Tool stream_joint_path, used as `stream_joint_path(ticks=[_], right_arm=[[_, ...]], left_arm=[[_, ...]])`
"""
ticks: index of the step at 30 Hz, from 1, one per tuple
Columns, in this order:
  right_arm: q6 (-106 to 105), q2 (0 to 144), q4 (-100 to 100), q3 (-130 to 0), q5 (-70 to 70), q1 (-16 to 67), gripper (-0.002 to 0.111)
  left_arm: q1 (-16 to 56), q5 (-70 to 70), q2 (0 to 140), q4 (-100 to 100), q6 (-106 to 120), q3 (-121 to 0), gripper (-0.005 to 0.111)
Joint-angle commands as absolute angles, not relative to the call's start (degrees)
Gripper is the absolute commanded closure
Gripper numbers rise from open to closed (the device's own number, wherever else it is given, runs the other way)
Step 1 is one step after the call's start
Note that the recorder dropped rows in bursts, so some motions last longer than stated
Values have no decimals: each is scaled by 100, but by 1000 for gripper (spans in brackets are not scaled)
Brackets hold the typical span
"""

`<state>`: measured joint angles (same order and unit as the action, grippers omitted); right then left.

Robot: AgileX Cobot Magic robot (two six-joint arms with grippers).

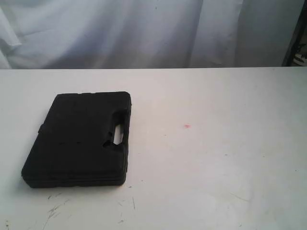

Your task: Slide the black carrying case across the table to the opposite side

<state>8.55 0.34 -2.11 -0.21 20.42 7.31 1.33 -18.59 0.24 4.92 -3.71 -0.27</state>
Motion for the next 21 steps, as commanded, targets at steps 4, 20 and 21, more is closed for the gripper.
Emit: stream_joint_path(ticks=[4,20,21], right_arm=[[847,0,-204,0,2012,686,108],[847,0,-204,0,2012,686,108],[847,0,-204,0,2012,686,108]], left_arm=[[160,-1803,0,494,-374,0,107],[160,753,0,283,-399,0,107],[160,867,0,283,-399,0,107]])
